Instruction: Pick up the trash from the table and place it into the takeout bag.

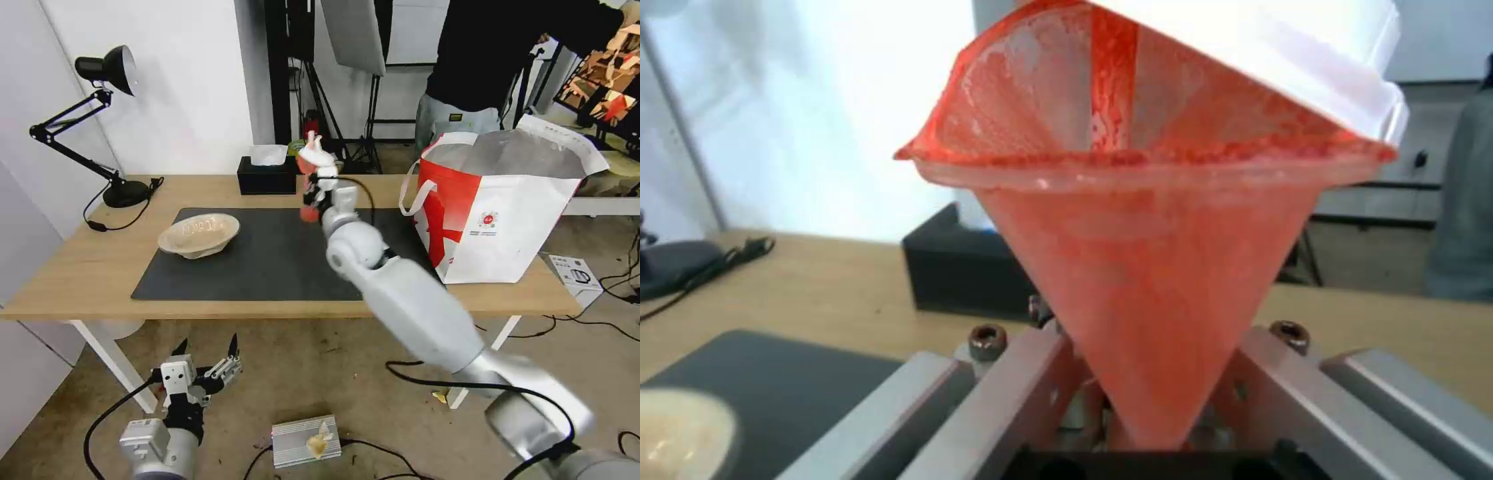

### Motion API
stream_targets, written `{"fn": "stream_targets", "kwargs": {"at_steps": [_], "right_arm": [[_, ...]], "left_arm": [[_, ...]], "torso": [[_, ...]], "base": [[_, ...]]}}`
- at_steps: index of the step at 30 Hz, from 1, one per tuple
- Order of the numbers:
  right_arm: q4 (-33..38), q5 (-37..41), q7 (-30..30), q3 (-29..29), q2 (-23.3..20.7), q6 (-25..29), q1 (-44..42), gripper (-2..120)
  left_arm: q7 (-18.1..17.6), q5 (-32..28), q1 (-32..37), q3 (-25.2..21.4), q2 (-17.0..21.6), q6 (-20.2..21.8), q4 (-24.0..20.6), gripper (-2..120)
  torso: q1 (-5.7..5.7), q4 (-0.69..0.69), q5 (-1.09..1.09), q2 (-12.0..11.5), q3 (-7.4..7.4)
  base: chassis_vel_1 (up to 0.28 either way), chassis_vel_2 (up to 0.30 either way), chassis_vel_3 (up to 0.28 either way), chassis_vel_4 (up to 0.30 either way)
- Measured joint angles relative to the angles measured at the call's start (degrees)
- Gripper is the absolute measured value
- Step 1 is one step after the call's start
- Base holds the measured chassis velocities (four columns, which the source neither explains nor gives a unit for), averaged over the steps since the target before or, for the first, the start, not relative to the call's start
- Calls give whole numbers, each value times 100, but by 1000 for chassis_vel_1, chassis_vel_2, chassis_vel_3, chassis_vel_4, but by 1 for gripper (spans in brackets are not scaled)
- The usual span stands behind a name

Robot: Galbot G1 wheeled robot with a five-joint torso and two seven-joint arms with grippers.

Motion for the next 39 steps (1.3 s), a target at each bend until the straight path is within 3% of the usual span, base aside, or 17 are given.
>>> {"fn": "stream_targets", "kwargs": {"at_steps": [17,25,39], "right_arm": [[1455,1123,260,140,-1546,-676,699,2],[1652,1571,185,400,-2166,-844,929,2],[1697,1773,55,705,-2859,-1095,1017,2]], "left_arm": [[-4,-37,-12,-18,60,-9,-55,100],[-5,-40,-42,12,52,-10,-19,100],[-5,-25,-34,40,11,-8,-31,100]], "torso": [[0,0,-1,1,-1],[0,0,0,1,-1],[0,1,0,1,-1]], "base": [[0,0,0,0],[0,0,0,0],[0,0,0,0]]}}
